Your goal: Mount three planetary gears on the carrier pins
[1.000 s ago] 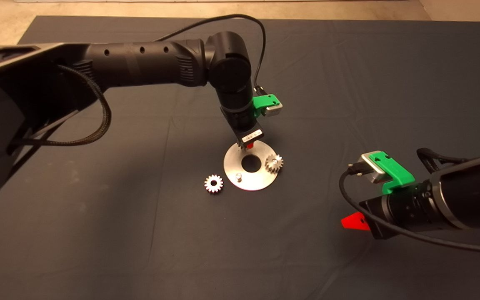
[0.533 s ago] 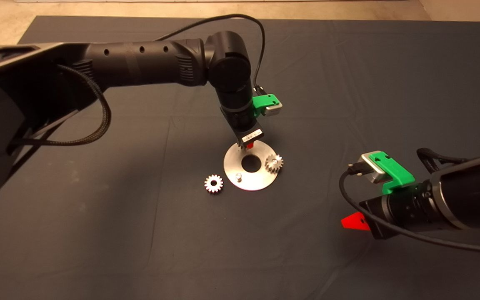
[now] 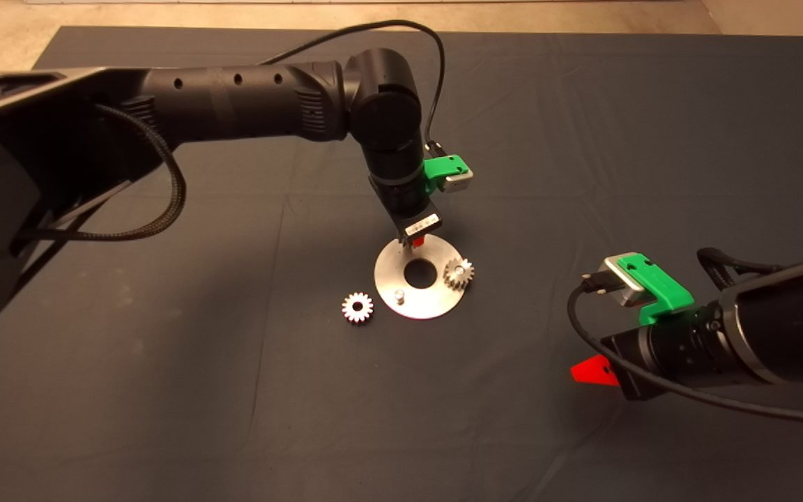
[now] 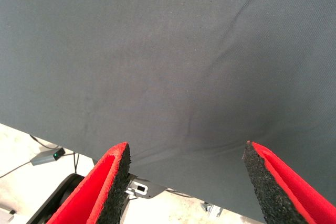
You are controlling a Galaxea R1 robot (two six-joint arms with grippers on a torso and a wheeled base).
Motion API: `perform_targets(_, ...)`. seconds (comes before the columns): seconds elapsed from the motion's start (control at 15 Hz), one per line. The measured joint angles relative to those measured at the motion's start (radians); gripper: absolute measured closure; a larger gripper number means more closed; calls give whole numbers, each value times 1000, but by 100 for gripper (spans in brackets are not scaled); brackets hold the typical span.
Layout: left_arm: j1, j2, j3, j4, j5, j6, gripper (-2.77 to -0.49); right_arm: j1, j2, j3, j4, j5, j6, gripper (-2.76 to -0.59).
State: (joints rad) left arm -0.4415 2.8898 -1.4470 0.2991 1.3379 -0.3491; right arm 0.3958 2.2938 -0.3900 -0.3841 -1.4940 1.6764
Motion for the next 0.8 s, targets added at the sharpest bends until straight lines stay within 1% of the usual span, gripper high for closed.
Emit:
perform_targets(0.13,-3,0,0,0,1,0,-77,0,0,0,0,0,0,-160)
perform_targets(0.27,-13,0,0,0,0,0,-77,0,0,0,0,0,0,-160)
perform_targets(0.8,-13,-6,0,0,-1,0,-77,0,0,0,0,0,0,-160)
